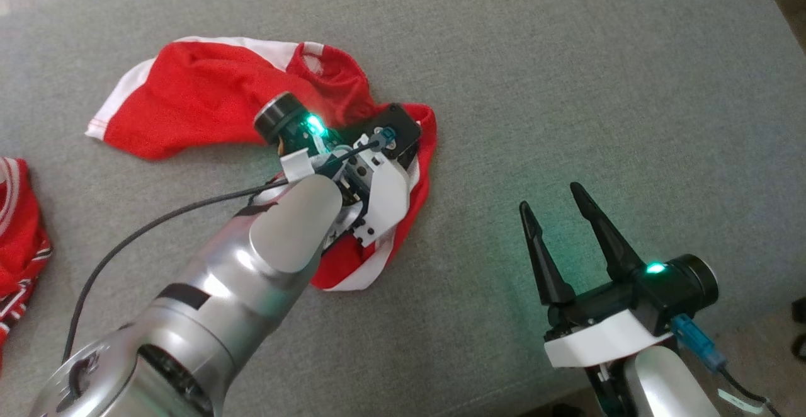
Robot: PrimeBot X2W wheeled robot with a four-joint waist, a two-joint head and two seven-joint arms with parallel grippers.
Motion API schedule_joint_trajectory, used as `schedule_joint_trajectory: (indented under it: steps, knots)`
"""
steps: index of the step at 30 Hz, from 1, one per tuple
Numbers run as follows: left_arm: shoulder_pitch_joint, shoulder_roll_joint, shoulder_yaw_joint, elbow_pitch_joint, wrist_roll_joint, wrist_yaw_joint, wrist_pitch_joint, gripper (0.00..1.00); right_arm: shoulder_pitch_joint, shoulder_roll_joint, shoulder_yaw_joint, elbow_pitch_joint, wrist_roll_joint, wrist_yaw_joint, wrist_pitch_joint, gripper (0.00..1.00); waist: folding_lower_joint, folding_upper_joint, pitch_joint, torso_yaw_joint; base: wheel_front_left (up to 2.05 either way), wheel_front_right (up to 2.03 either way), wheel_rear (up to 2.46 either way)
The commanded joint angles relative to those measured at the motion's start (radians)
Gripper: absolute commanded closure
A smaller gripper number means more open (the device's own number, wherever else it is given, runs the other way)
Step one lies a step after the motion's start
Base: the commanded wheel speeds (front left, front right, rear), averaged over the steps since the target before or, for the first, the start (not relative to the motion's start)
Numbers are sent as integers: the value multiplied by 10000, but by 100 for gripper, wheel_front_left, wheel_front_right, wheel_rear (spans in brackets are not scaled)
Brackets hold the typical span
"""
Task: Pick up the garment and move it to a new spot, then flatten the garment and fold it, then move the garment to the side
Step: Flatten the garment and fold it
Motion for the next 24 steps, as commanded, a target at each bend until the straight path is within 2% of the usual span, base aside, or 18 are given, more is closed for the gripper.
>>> schedule_joint_trajectory:
  steps: [1,7,13,19,24]
  knots:
    - [-416,76,91,-253,-120,-34,37,100,-118,-43,212,-288,80,67,-26,0,0,0,-88,55,0,0,0]
    - [-290,76,-367,-573,-1019,-85,-161,100,-88,-43,276,-202,133,67,-26,0,0,0,-514,31,0,0,0]
    - [-618,76,-484,-1096,-2356,-96,-563,100,14,-43,483,-110,393,67,-26,0,0,0,-1133,-332,0,0,0]
    - [-1855,83,-155,-1150,-3275,-98,-804,100,243,-43,669,-33,740,67,-26,0,0,0,-1899,-776,0,0,0]
    - [-3048,129,690,-881,-3816,-40,-1217,100,519,-43,681,67,815,67,-26,0,0,0,-2491,-890,0,0,0]
